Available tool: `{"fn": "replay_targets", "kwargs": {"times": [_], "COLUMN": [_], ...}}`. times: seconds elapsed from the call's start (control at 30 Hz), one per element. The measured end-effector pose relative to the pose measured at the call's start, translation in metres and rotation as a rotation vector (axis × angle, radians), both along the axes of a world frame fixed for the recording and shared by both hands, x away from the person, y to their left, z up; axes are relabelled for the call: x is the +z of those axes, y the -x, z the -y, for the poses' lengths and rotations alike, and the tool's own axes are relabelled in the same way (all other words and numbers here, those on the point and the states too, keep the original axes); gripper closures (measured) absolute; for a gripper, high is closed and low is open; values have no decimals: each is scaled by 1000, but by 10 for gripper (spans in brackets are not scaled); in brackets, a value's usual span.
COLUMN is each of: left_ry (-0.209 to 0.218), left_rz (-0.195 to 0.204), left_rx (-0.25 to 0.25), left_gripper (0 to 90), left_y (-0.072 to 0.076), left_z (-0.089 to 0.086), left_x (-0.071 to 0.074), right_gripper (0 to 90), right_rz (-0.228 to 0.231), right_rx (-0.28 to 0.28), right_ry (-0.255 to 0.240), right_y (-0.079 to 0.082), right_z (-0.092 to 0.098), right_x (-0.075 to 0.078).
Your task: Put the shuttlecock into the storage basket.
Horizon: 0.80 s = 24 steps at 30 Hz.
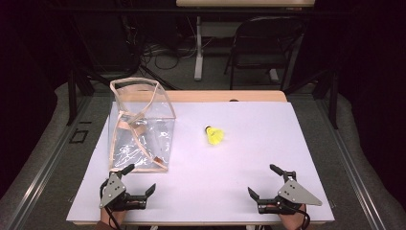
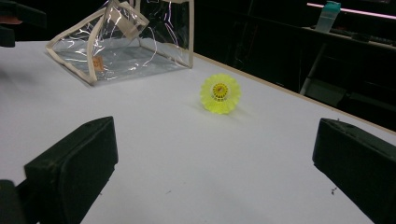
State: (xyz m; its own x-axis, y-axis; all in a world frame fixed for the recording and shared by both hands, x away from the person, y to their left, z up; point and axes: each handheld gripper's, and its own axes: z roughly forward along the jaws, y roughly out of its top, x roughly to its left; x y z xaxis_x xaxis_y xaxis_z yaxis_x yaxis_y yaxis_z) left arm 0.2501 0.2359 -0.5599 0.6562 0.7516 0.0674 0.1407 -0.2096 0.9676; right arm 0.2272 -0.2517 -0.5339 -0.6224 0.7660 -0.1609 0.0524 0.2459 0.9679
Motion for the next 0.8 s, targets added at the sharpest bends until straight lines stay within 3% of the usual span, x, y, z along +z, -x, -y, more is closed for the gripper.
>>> {"fn": "replay_targets", "kwargs": {"times": [0.8], "left_ry": [-22], "left_rz": [-36], "left_rx": [8], "left_gripper": [0], "left_y": [-2], "left_z": [3], "left_x": [-2], "right_gripper": [0], "right_rz": [-35], "right_rx": [7], "right_ry": [6], "right_y": [-6], "right_z": [1], "right_x": [-3]}}
